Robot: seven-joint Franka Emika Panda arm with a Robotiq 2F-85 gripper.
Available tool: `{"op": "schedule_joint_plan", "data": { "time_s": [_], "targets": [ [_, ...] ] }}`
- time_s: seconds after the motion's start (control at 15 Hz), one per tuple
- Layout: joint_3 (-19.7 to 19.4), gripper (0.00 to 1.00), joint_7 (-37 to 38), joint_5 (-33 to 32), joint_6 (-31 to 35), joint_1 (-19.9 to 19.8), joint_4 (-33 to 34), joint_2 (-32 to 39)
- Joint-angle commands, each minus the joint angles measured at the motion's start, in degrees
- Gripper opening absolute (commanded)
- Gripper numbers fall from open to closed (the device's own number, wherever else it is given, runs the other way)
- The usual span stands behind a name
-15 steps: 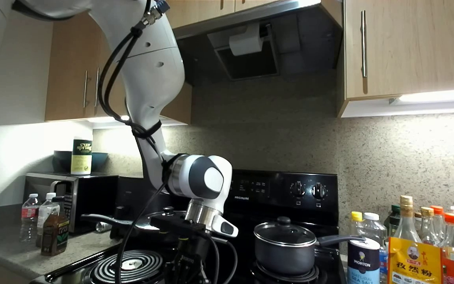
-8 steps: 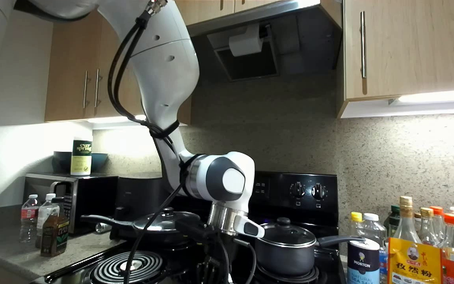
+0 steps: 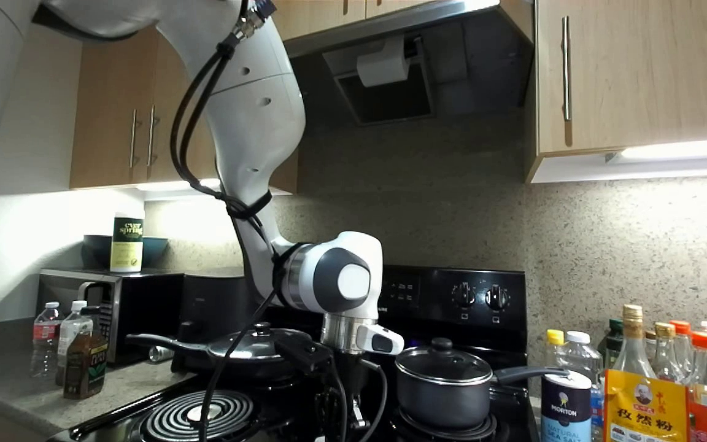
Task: Use the white cloth to wipe the stove
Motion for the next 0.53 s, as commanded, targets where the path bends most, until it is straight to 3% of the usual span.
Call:
{"op": "schedule_joint_plan", "data": {
  "time_s": [0.0,0.27,0.47],
  "targets": [
    [0.38,0.00,5.37,-2.53,8.14,1.65,3.59,6.50],
    [-3.60,0.00,17.01,-13.81,13.67,4.66,4.98,8.58],
    [-2.70,0.01,15.52,-12.22,10.42,4.45,5.05,5.33]
  ]
}}
